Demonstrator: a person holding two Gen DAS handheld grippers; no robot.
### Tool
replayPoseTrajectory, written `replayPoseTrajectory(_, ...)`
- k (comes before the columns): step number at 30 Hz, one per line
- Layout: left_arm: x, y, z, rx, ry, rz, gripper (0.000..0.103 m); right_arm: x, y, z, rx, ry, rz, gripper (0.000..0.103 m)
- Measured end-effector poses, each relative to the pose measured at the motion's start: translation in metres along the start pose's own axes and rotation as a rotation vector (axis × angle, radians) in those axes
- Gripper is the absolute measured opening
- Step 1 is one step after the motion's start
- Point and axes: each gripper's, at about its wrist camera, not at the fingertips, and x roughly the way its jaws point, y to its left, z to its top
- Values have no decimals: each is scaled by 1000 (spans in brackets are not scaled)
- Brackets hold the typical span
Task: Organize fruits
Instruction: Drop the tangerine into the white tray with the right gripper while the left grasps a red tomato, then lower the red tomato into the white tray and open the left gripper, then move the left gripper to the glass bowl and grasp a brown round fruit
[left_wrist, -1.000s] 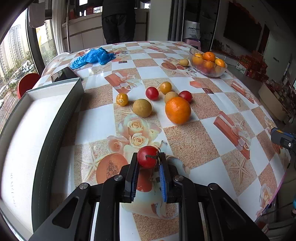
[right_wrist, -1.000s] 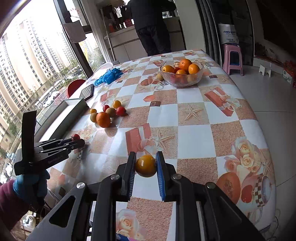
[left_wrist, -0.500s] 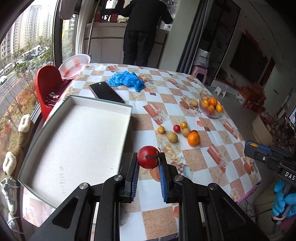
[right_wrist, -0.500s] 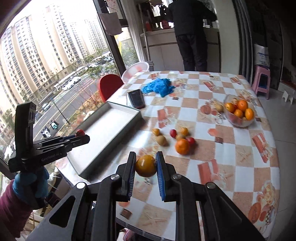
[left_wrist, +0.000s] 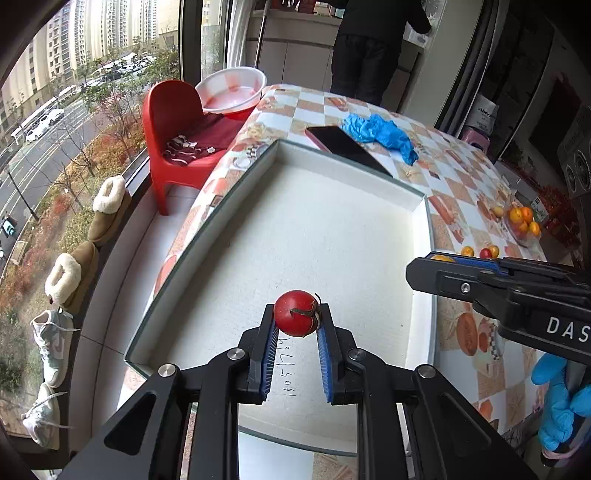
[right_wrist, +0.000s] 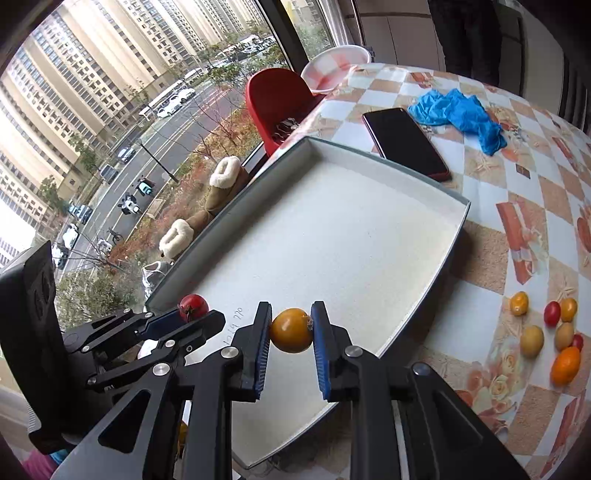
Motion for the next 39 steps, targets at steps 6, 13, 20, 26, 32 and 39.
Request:
replayPoseTrajectory(6,30,-7,-12,28,24,48,37,-2,-5,-4,-89,-31,-91,88)
replayPoseTrajectory(13,14,-26,-11,29,-82,94,93,-67,-72,-20,7,-162,-190,90)
replayPoseTrajectory(20,-8,-92,-9,137,-163,30,93,-117,-183,-84,245,-182,-355,92)
replayPoseTrajectory(26,14,-177,-19,267,-93,-64,93,-135,-239,-130,362,-140,-421,92)
replayPoseTrajectory(32,44,-217,-26,292,-20,-55,93,-137,-272,-147,431,-124,-431,92)
replayPoseTrajectory(39,55,-223,5,249,-16,-46,93,-138,-297,-128,498,-157,-345,92)
